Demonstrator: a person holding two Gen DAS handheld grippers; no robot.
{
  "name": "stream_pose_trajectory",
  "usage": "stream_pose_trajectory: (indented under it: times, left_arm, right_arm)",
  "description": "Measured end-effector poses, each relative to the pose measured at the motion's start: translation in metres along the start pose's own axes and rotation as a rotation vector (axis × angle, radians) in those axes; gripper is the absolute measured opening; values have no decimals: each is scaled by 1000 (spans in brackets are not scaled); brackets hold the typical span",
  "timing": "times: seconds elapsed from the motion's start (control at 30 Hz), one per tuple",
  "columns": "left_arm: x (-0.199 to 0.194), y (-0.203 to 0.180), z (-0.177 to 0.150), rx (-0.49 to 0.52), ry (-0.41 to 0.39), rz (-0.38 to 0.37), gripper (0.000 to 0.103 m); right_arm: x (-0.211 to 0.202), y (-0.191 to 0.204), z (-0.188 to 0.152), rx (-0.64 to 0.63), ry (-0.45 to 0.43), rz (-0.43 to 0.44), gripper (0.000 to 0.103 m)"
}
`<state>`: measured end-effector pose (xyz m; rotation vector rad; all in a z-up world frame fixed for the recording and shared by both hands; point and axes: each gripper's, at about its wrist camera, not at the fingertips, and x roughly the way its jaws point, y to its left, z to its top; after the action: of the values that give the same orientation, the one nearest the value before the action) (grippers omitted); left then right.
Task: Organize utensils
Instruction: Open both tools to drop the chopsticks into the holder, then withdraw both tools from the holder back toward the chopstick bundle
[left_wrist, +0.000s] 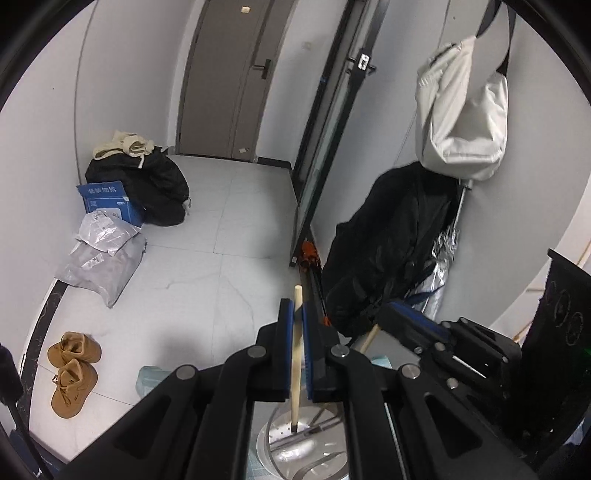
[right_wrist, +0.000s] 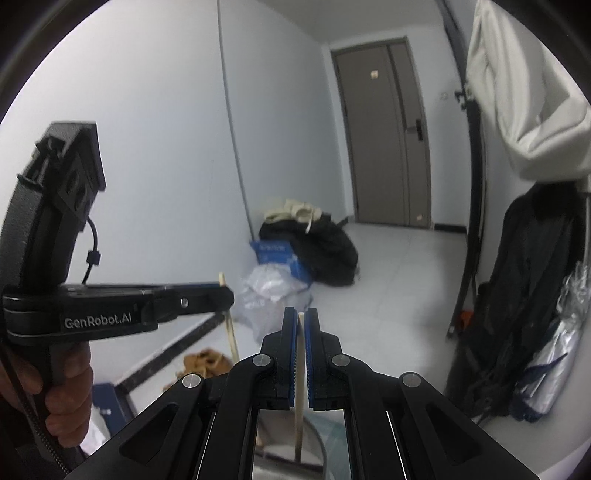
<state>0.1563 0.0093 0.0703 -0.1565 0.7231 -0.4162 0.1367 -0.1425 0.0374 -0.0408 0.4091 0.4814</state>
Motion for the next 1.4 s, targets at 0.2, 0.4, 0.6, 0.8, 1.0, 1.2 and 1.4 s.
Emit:
stream_pose_trajectory:
  times: [0.2,0.4,0.6,0.8,1.0,1.2,1.4]
  left_arm:
    - [0,-5,2,22,-1,58,3]
    - [-6,-9,-3,24,32,110,30]
    - [-30,-18,-12,39,-39,159,68]
    - [-66,-30,-25,54,-136,230,85]
    - [-90,-35,-41,32,-196,278,98]
    - [-100,-35,-63,-1,-192,292,98]
    - [-103,-39,-90,3,-181,315,98]
  right_arm:
    - [2,0,-10,21,32,10,6]
    - [-14,-4,-17,81,34,-24,23]
    - [-53,-9,-28,123,12,-77,43]
    - [-94,1,-35,119,-25,-121,60]
    - [-122,19,-44,126,-55,-149,78]
    - [-142,39,-62,123,-69,-161,83]
    - [-154,55,-85,130,-58,-173,86]
